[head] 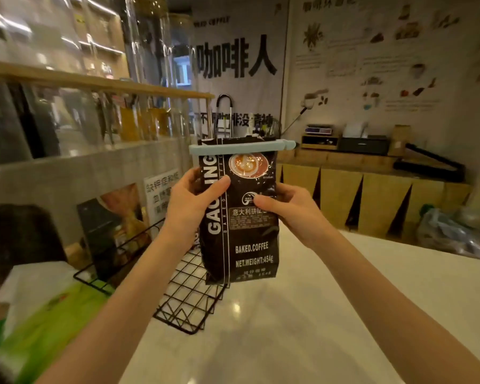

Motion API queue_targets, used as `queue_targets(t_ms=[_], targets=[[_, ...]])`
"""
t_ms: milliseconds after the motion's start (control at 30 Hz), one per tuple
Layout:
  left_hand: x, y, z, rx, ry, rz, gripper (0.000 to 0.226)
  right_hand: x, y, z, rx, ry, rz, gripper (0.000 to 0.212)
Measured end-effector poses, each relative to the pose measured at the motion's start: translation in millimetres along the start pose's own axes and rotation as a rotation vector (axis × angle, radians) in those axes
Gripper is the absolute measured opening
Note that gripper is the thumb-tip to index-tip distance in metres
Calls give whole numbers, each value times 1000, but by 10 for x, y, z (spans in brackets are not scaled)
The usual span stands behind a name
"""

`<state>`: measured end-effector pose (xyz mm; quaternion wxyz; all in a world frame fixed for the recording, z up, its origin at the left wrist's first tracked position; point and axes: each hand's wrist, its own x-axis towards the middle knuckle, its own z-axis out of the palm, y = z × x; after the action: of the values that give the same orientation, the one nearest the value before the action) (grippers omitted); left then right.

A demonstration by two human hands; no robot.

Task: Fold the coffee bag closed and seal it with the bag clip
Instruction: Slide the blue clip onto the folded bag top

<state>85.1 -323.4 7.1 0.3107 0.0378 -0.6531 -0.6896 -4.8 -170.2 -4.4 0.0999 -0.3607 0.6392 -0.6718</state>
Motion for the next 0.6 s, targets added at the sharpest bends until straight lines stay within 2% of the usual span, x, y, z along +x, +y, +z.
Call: queue_targets(t_ms=[200, 333, 433, 500, 533, 600], targets=[[140, -63, -721, 53, 173, 16, 33, 550, 248, 665, 15, -126, -2, 26], [159, -187, -1015, 143, 276, 83, 38, 826, 440, 962, 12, -253, 64, 39], [145, -332, -1159, 179, 377, 97, 47, 987, 572, 1153, 36, -354, 165, 40], [137, -429, -1226, 185, 440, 99, 41, 1061, 633, 1273, 38, -394, 215, 51], [130, -471, -1248, 190, 467, 107, 39, 1088, 652, 1326, 16, -403, 241, 51], [118, -555, -1278, 200, 523, 128, 40, 1097, 658, 1423, -53, -413, 279, 36]])
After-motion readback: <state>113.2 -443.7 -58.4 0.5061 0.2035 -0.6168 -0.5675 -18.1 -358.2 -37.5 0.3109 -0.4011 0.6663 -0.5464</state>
